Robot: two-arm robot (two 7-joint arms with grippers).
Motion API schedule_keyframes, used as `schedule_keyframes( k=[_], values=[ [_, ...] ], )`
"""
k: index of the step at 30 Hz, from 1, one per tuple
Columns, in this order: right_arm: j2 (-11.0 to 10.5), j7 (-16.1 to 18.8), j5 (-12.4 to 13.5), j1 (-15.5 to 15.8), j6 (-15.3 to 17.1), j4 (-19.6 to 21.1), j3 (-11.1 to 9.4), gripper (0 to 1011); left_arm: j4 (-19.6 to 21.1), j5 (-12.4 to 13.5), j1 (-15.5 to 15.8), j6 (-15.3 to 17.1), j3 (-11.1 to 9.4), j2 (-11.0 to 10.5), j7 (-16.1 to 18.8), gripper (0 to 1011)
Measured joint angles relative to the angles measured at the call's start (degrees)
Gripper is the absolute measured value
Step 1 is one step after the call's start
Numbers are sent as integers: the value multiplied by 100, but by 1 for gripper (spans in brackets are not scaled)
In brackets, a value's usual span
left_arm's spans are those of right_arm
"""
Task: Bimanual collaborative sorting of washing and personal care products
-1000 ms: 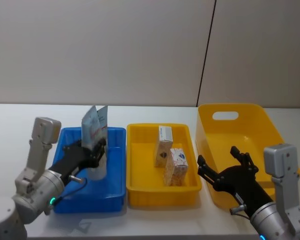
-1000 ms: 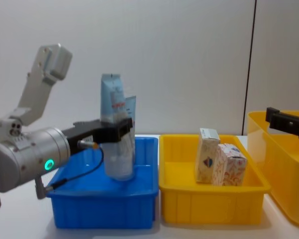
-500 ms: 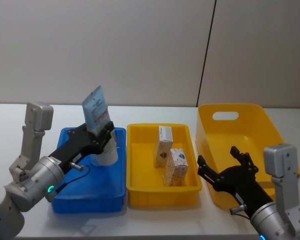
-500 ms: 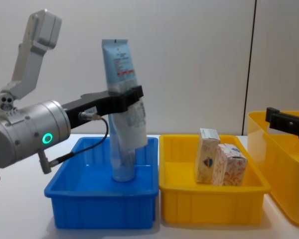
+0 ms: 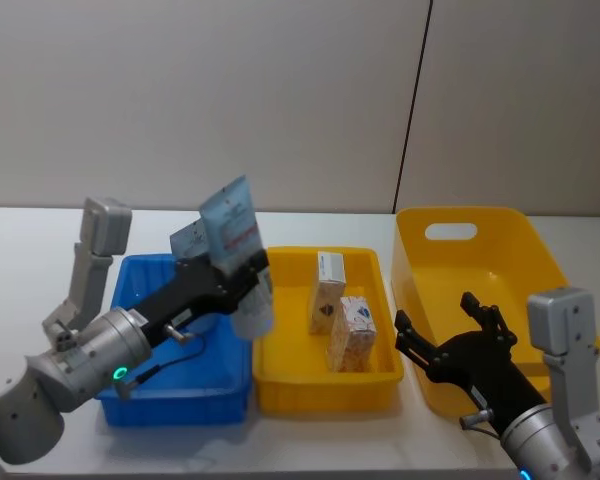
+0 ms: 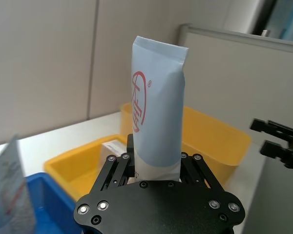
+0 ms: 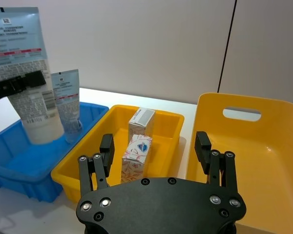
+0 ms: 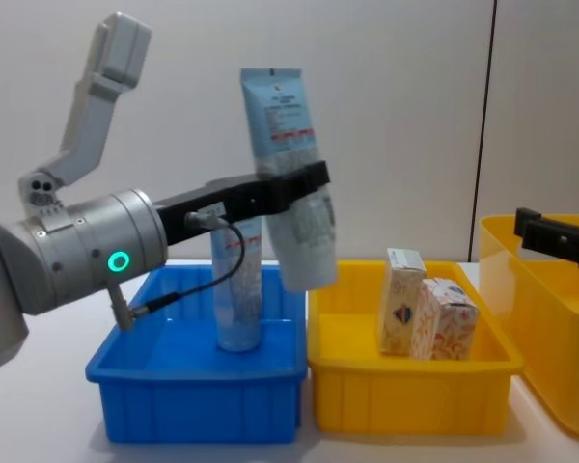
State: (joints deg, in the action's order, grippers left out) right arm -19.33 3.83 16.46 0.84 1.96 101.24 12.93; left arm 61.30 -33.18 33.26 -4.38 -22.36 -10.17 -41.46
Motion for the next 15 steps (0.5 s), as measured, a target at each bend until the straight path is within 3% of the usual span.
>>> schedule_keyframes(
  k=[7, 15],
  values=[
    [-36, 116, 59, 19, 98, 77, -1, 1003, -454, -151, 284, 97, -188, 102, -566, 336],
    [-150, 457, 258, 51, 375, 272, 33, 1003, -724, -231, 449, 147, -304, 166, -869, 336]
  ],
)
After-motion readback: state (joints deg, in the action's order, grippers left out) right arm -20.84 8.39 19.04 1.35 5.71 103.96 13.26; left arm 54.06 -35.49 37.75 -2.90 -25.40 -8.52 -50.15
